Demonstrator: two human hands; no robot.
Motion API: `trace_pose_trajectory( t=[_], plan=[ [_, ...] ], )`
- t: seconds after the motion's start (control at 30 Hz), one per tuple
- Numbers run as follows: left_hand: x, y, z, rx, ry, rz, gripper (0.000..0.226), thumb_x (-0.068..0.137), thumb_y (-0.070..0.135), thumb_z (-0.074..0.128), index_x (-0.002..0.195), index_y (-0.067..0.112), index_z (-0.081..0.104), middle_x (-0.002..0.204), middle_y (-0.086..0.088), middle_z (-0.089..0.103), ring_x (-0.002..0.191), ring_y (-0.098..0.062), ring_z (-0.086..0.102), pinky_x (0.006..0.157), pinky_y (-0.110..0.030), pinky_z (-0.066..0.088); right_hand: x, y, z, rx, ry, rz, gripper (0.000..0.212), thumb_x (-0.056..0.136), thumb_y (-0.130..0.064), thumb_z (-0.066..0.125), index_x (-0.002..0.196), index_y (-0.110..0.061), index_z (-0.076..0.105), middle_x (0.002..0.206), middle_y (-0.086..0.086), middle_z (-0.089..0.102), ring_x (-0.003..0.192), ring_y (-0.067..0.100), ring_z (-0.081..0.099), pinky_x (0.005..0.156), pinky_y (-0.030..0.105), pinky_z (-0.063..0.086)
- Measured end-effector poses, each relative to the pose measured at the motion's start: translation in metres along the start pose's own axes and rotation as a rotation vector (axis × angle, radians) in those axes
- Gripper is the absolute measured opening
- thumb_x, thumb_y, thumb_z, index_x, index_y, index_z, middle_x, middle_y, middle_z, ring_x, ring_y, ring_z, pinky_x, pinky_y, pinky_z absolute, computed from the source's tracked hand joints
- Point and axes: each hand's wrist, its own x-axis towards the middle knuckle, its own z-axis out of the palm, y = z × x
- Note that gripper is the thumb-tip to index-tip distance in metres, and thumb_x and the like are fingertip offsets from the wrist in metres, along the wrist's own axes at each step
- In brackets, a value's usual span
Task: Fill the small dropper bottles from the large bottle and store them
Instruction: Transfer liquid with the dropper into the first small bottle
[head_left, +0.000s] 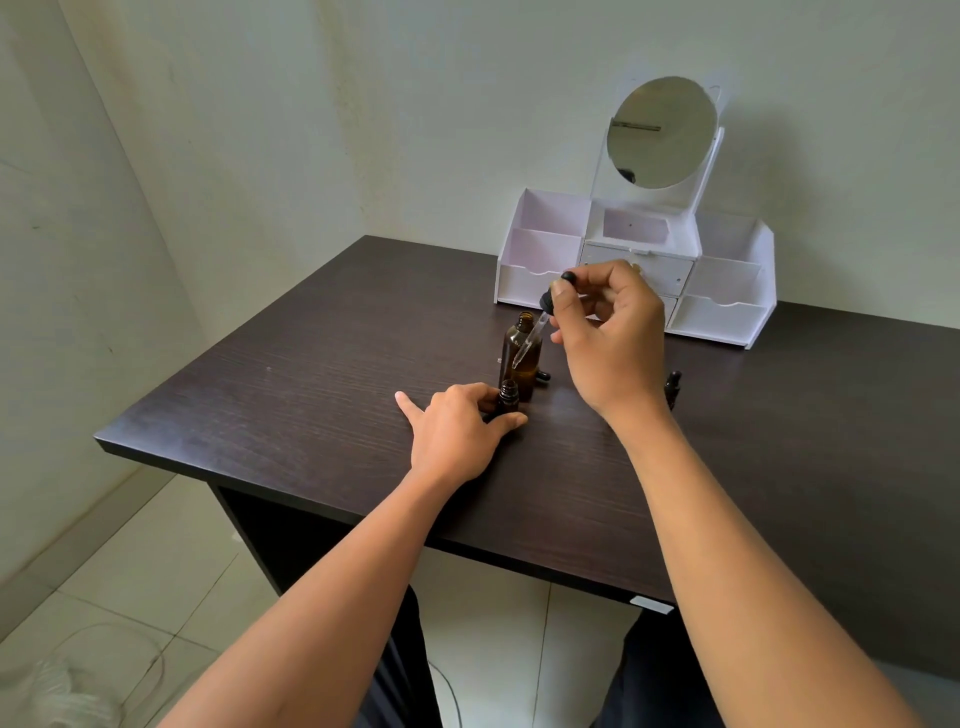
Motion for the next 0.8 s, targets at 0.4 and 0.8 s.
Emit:
trace_pose_trajectory(
  t=[0.4,0.8],
  plan=[
    [0.002,-0.002,0.002,-0.001,-0.003,0.004,0.040,0.086,0.062,0.063,0.113,0.033,0.069,0.096,0.009,0.073,0.106,-0.014,0.064,0.115,-0.063,-0.013,-0.013,0.013,0.008,-0.034,-0.021,0.020,0.007,0.093,-0.021,0.067,0.091,-0.019,0.061,0.080,-0.005,0.067,0.070,0.020,0.068,0.064,0.044,0.060],
    [0.002,-0.003,0.003,0.004,0.003,0.010,0.039,0.086,0.062,0.064,0.112,0.033,0.069,0.097,0.010,0.074,0.106,-0.014,0.064,0.114,-0.063,-0.013,-0.011,0.018,0.009,-0.101,-0.053,-0.003,0.010,0.094,-0.020,0.066,0.085,-0.018,0.062,0.074,-0.006,0.065,0.068,0.019,0.068,0.064,0.043,0.059]
  ],
)
